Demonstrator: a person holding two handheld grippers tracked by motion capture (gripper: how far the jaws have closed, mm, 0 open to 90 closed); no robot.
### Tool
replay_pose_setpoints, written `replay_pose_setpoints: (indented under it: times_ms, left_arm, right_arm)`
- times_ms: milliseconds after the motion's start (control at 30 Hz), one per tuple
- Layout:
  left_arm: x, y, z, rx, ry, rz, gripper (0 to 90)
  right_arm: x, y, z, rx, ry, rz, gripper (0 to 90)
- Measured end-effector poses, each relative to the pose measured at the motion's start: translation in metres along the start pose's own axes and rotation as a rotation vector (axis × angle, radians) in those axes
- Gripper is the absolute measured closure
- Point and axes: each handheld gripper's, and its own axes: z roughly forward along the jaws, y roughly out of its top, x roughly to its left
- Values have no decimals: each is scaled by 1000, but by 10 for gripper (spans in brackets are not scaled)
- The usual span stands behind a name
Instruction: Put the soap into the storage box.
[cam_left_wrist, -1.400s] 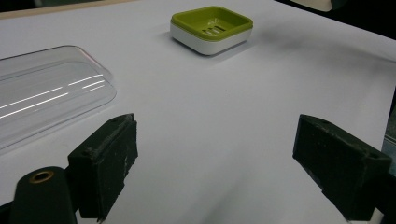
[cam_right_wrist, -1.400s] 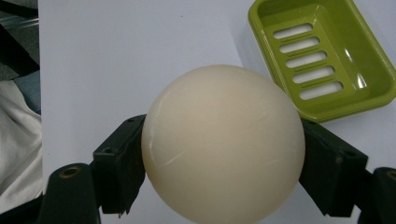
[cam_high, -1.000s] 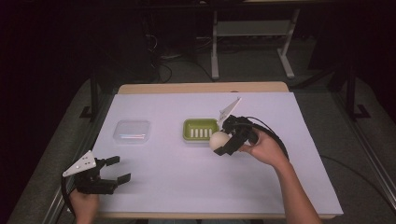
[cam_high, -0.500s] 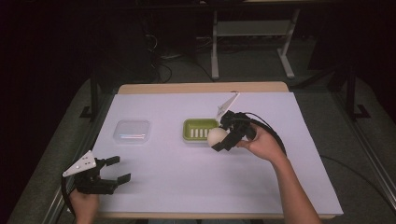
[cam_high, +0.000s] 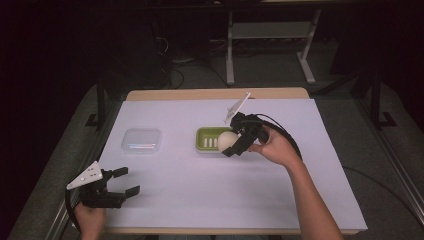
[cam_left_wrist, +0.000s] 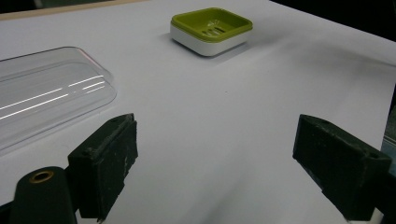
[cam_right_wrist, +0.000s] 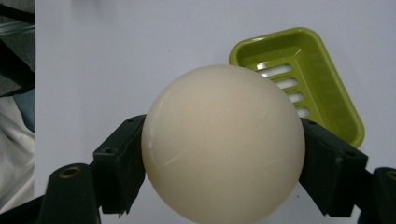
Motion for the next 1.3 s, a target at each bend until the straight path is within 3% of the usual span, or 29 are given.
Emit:
replay_pose_setpoints:
  times_ms: [367,633,1300]
  left_arm:
    - [-1,0,1,1,-1,-3,132]
    - [-1,0,1,0,-1,-4,132]
    - [-1,0,1,2,-2,-1,132]
  right_arm:
    - [-7,15,3,29,0,-2,226]
    - [-14,26,15,38,6,-2,227]
    - [-39,29,45,35,-17,52,226]
